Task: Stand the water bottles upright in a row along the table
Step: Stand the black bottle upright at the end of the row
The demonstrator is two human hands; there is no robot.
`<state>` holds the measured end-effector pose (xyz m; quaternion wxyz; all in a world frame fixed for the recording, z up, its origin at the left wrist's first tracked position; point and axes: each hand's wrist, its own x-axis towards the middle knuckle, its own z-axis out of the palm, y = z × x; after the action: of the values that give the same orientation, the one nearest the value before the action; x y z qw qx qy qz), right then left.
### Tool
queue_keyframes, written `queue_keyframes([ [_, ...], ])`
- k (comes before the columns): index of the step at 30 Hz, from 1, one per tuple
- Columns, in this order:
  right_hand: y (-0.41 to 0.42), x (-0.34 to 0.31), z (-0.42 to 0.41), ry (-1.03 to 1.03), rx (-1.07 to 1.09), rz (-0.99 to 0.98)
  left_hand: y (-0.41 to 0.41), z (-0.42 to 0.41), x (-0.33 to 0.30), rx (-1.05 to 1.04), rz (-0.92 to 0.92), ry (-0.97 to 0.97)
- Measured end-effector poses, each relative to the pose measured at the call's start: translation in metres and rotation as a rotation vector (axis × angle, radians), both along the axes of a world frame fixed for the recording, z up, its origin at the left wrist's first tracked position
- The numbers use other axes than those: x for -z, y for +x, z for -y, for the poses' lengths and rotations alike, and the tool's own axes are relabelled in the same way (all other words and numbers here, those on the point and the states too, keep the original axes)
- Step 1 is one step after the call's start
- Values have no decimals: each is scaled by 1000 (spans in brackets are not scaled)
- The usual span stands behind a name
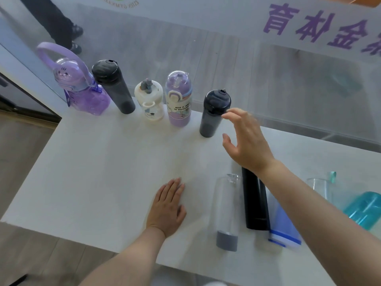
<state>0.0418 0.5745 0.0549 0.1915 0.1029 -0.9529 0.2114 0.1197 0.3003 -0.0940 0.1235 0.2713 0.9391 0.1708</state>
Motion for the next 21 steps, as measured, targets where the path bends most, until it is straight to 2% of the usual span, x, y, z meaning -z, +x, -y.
queue_keyframes([
  [3, -2, 9, 4, -237, 178, 176, 0, 0, 0, -3, -10, 7],
  [5, -20, 8, 8, -206, 216, 208, 0, 0, 1, -4, -24, 9],
  [10, -60, 11, 18, -16, 153, 164, 0, 0, 2, -2, -29, 10],
  [21, -79, 18, 9, 19, 125, 131, 0, 2, 4, -5, -9, -4],
])
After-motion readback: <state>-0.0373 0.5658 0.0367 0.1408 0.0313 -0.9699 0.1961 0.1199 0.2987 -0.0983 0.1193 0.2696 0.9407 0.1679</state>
